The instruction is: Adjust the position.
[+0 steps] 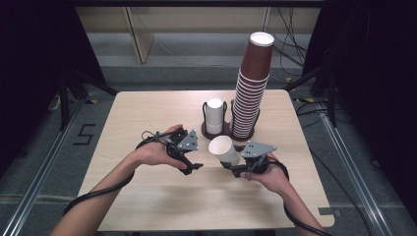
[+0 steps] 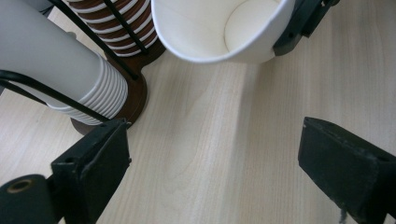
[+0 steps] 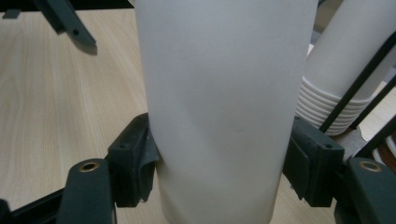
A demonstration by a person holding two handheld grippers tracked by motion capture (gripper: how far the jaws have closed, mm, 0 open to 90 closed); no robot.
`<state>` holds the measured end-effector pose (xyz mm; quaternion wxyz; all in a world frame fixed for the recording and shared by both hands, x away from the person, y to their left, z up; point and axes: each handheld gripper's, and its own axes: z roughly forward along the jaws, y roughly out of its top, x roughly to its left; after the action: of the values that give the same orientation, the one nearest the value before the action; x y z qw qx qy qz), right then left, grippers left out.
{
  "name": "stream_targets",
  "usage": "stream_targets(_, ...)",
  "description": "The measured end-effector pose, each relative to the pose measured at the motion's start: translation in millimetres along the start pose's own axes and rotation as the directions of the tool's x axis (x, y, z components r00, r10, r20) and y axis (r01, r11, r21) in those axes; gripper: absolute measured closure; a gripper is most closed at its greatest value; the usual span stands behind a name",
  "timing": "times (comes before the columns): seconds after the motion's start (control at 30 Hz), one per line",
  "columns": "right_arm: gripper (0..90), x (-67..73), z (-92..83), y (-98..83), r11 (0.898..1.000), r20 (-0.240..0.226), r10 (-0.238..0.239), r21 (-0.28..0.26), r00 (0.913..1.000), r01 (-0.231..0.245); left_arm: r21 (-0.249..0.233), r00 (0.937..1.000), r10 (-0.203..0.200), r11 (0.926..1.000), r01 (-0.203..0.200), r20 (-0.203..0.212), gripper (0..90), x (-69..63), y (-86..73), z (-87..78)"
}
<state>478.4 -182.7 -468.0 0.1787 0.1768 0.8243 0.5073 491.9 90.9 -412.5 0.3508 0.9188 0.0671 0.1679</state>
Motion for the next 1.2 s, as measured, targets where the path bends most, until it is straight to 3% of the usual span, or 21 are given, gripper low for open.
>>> stream_targets(0.1,33.5,-1.5,-3.4,-1.6,1.000,0.020,-0.001,-0.010,0.9998,0.001,-0.028,0.9993,-0.035,0.9990,0.034,-0.017,8.6,-4.4,-7.3,1.1)
stream_targets(0.23,33.5,-3.2,-9.0,-5.3,0.999,0.030,0.040,-0.026,0.9987,-0.039,-0.073,0.9949,-0.093,0.9932,0.090,-0.039,8.6,-7.1,-16.7,-0.1)
stream_targets(0.33,33.5,-4.5,-13.3,-8.6,0.996,0.061,0.077,-0.047,0.9952,-0.074,-0.129,0.9853,-0.163,0.9795,0.155,-0.052,8.6,-8.7,-23.8,-0.7)
stream_targets(0.37,33.5,-6.7,-14.6,-9.5,0.996,0.073,0.068,-0.059,0.9950,-0.063,-0.137,0.9816,-0.183,0.9750,0.175,-0.053,8.6,-9.3,-25.9,-1.1)
stream_targets(0.4,33.5,-7.0,-16.3,-10.4,0.995,0.075,0.084,-0.056,0.9936,-0.080,-0.160,0.9774,-0.206,0.9675,0.195,-0.049,8.6,-10.2,-28.3,0.0)
stream_targets(0.47,33.5,-7.6,-18.7,-12.5,0.990,0.088,0.124,-0.072,0.9884,-0.118,-0.163,0.9739,-0.220,0.9645,0.208,-0.057,8.5,-11.2,-32.5,-0.6)
stream_targets(0.6,33.5,-11.5,-23.7,-16.4,0.985,0.102,0.147,-0.105,0.9838,-0.137,-0.192,0.9625,-0.262,0.9504,0.244,-0.071,8.4,-17.4,-39.1,0.3)
stream_targets(0.63,33.5,-9.0,-25.2,-17.5,0.978,0.102,0.195,-0.101,0.9754,-0.185,-0.203,0.9599,-0.272,0.9459,0.253,-0.068,8.4,-18.8,-40.7,0.7)
stream_targets(0.67,33.5,-12.4,-27.1,-18.6,0.982,0.117,0.167,-0.106,0.9789,-0.155,-0.203,0.9571,-0.281,0.9437,0.261,-0.073,8.3,-19.9,-42.0,0.4)
stream_targets(0.7,33.5,-12.3,-27.2,-20.1,0.977,0.109,0.191,-0.114,0.9755,-0.178,-0.203,0.9551,-0.286,0.9426,0.265,-0.079,8.3,-20.7,-43.5,0.2)
stream_targets(0.73,33.5,-11.5,-29.1,-21.2,0.974,0.123,0.210,-0.112,0.9699,-0.197,-0.216,0.9517,-0.298,0.9367,0.276,-0.075,8.3,-21.9,-45.2,0.9)
stream_targets(0.77,33.5,-13.4,-30.1,-22.5,0.976,0.129,0.198,-0.114,0.9717,-0.184,-0.221,0.9480,-0.309,0.9322,0.286,-0.075,8.3,-22.5,-46.7,1.2)
stream_targets(0.87,33.5,-12.1,-33.9,-26.1,0.967,0.131,0.243,-0.114,0.9611,-0.229,-0.232,0.9358,-0.342,0.9205,0.314,-0.088,8.2,-23.8,-51.3,1.2)
stream_targets(0.9,33.5,-12.8,-35.9,-27.0,0.968,0.144,0.241,-0.112,0.9599,-0.226,-0.255,0.9271,-0.365,0.9076,0.334,-0.085,8.2,-24.6,-53.3,2.4)
stream_targets(0.93,33.5,-14.1,-37.3,-28.4,0.968,0.153,0.231,-0.133,0.9610,-0.211,-0.250,0.9238,-0.372,0.9061,0.341,-0.089,8.2,-24.7,-54.5,1.9)
stream_targets(0.97,33.5,-12.3,-39.4,-28.7,0.963,0.155,0.257,-0.121,0.9540,-0.240,-0.260,0.9175,-0.387,0.8988,0.353,-0.092,8.2,-25.2,-56.2,2.5)
stream_targets(1.0,33.4,-13.6,-40.2,-29.7,0.963,0.156,0.253,-0.130,0.9548,-0.234,-0.265,0.9123,-0.399,0.8932,0.363,-0.094,8.1,-25.4,-58.0,3.1)
stream_targets(1.03,33.5,-11.9,-41.8,-30.7,0.958,0.178,0.275,-0.134,0.9449,-0.253,-0.268,0.9089,-0.406,0.8901,0.369,-0.096,8.2,-25.1,-59.7,3.6)
stream_targets(1.1,33.5,-15.6,-44.8,-33.8,0.967,0.191,0.243,-0.130,0.9511,-0.221,-0.271,0.9016,-0.420,0.8840,0.381,-0.103,8.1,-25.0,-62.4,3.7)
stream_targets(1.17,33.4,-15.7,-47.2,-36.9,0.966,0.206,0.247,-0.129,0.9469,-0.224,-0.274,0.8945,-0.432,0.8795,0.389,-0.116,8.0,-24.4,-63.8,3.5)
stream_targets(1.2,33.5,-13.7,-48.5,-37.9,0.959,0.200,0.278,-0.120,0.9394,-0.258,-0.275,0.8932,-0.433,0.8791,0.389,-0.120,8.0,-23.9,-64.1,3.4)
